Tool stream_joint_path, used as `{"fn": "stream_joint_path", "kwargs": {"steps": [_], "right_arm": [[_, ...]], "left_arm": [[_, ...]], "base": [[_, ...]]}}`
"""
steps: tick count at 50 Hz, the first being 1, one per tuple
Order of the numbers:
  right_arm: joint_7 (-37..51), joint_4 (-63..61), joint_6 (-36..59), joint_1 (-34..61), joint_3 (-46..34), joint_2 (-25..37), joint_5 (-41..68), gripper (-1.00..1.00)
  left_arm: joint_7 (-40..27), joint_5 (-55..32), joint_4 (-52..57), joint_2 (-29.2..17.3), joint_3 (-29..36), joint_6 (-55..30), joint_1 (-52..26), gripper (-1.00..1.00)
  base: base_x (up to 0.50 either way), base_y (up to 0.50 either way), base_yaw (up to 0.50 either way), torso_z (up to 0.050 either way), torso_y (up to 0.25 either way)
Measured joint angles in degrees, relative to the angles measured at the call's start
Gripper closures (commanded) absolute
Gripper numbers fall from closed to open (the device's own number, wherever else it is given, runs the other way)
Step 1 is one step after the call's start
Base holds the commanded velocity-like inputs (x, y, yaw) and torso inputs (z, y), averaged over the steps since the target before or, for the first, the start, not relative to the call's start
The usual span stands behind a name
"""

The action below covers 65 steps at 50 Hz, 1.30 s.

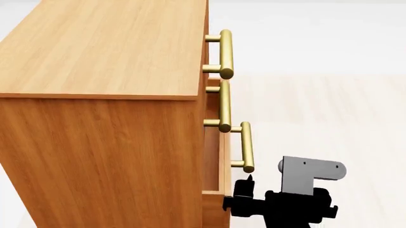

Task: Put the bowl in the bottom drawer of the cabinet and close it.

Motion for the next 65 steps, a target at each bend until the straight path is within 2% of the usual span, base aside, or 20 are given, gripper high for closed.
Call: {"fn": "stream_joint_path", "kwargs": {"steps": [20,65], "right_arm": [[-1.4,-1.6,0.6,-0.9,-0.8,-0.5,-5.4,-1.00],[-1.6,-7.0,1.8,-3.1,-7.7,0.3,-4.6,-1.00]], "left_arm": [[0.2,0.0,-0.8,0.1,0.1,0.5,-0.3,-1.00],[-0.2,-0.2,0.0,-0.3,0.3,0.3,0.0,-1.00]], "base": [[0.00,0.00,0.00,0.000,0.000],[0.00,0.00,0.00,0.000,0.000]]}}
